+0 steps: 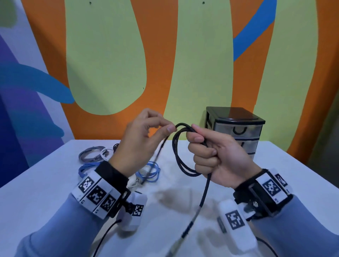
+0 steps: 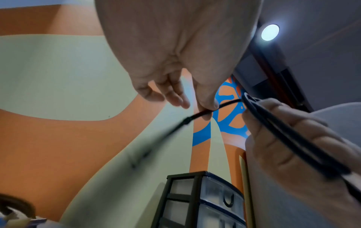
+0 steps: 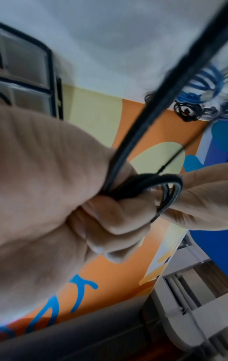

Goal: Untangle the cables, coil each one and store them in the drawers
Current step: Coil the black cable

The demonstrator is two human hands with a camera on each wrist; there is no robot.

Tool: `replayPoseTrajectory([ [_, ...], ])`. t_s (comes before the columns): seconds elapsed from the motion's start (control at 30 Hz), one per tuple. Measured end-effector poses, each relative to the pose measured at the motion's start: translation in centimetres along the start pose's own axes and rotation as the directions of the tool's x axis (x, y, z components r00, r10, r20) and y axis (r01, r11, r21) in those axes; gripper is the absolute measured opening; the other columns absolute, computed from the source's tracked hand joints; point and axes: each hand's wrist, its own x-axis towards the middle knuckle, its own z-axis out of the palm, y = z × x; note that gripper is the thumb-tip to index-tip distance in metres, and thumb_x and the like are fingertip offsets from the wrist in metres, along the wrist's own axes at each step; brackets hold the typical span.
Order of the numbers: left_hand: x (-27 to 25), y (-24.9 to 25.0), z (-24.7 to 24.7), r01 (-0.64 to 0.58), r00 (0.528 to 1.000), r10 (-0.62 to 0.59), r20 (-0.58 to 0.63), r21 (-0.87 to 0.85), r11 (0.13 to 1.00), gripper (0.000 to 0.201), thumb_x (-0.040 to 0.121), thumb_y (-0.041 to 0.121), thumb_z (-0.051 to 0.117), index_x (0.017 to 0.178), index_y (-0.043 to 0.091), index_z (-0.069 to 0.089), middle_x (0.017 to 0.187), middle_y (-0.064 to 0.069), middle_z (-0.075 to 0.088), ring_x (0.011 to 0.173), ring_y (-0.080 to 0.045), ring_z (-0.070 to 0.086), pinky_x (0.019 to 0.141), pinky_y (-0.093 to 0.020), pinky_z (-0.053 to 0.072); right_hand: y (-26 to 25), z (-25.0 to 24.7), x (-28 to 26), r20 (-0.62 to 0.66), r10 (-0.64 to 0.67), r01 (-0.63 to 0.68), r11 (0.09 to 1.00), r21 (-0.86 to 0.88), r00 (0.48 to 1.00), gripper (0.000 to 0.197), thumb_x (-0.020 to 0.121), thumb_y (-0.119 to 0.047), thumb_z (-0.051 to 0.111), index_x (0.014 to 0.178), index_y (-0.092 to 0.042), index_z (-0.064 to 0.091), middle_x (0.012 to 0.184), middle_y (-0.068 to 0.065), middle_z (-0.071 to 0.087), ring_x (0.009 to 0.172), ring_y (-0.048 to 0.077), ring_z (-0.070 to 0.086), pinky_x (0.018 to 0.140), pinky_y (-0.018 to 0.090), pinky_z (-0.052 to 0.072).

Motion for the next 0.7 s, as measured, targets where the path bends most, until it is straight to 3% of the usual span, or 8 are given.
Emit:
replayPoseTrajectory([
  [0.1, -0.4, 0.6, 0.5, 0.053, 0.996, -0.049, 0.070, -0.067, 0.996, 0.010, 0.100, 0.023, 0.074, 0.098, 0.020, 0.083, 0.083, 0.011, 0.067, 0.072, -0.007, 0.054, 0.067, -0.019, 0.040, 0.3, 0.2, 0.3, -0.019, -0.036, 0.037, 0.996, 0.083, 0.999, 0.035, 0.106, -0.038, 0.043, 0.076, -0.022, 0.050, 0.057, -0.009, 0.014, 0.042, 0.009, 0.007, 0.041, 0.022, 0.009],
  [0.17, -0.7, 1.6, 0.9, 0.176, 0.975, -0.143, 0.170, -0.195, 0.965, 0.014, 0.101, 0.005, 0.068, 0.098, 0.007, 0.081, 0.074, -0.001, 0.070, 0.066, -0.006, 0.057, 0.063, -0.014, 0.044, 0.4, 0.4, 0.5, -0.068, -0.068, 0.075, 0.992, 0.099, 0.995, 0.035, 0.106, -0.037, 0.043, 0.076, -0.021, 0.049, 0.057, -0.009, 0.013, 0.042, 0.009, 0.005, 0.041, 0.022, 0.008],
  [0.23, -1.0, 2.6, 1.1, 0.325, 0.937, -0.246, 0.249, -0.355, 0.877, 0.019, 0.102, -0.005, 0.058, 0.102, -0.008, 0.077, 0.085, -0.024, 0.074, 0.078, -0.016, 0.068, 0.070, -0.018, 0.055, 0.5, 0.5, 0.8, -0.153, -0.118, 0.132, 0.987, 0.087, 0.981, 0.035, 0.106, -0.037, 0.044, 0.077, -0.019, 0.051, 0.058, -0.009, 0.012, 0.043, 0.009, 0.004, 0.041, 0.021, 0.008],
  [0.3, -1.0, 3.1, 1.0, 0.438, 0.898, -0.335, 0.285, -0.506, 0.743, 0.027, 0.103, -0.005, 0.048, 0.105, -0.012, 0.075, 0.097, -0.030, 0.076, 0.089, -0.029, 0.074, 0.079, -0.029, 0.063, 0.6, 0.1, 1.2, -0.283, -0.195, 0.208, 0.978, 0.018, 0.939, 0.033, 0.107, -0.035, 0.046, 0.083, -0.015, 0.056, 0.057, -0.009, 0.014, 0.042, 0.007, 0.007, 0.038, 0.019, 0.011],
  [0.37, -0.9, 3.4, 0.8, 0.469, 0.883, -0.362, 0.299, -0.538, 0.700, 0.029, 0.104, -0.002, 0.048, 0.106, -0.008, 0.077, 0.101, -0.027, 0.078, 0.095, -0.032, 0.076, 0.086, -0.033, 0.064, 0.9, -0.5, 1.7, -0.392, -0.254, 0.247, 0.967, -0.069, 0.885, 0.032, 0.109, -0.034, 0.048, 0.088, -0.012, 0.057, 0.057, -0.008, 0.018, 0.041, 0.004, 0.012, 0.037, 0.017, 0.014],
  [0.5, -1.5, 3.9, 1.1, 0.409, 0.902, -0.281, 0.327, -0.444, 0.797, 0.026, 0.094, -0.007, 0.068, 0.113, 0.007, 0.080, 0.104, -0.012, 0.082, 0.106, -0.025, 0.078, 0.097, -0.028, 0.059, 1.4, -0.9, 2.2, -0.458, -0.284, 0.252, 0.959, -0.133, 0.842, 0.032, 0.110, -0.034, 0.047, 0.087, -0.013, 0.054, 0.058, -0.008, 0.021, 0.043, 0.003, 0.015, 0.036, 0.015, 0.016],
  [0.7, -1.5, 4.2, 1.3, 0.408, 0.904, -0.277, 0.327, -0.458, 0.790, 0.030, 0.085, 0.004, 0.083, 0.114, 0.011, 0.079, 0.107, -0.005, 0.082, 0.105, -0.018, 0.078, 0.094, -0.022, 0.057, 1.6, -0.3, 2.2, -0.524, -0.384, 0.257, 0.918, -0.302, 0.760, 0.038, 0.112, -0.038, 0.044, 0.079, -0.018, 0.048, 0.059, -0.008, 0.026, 0.046, 0.006, 0.017, 0.040, 0.017, 0.017],
])
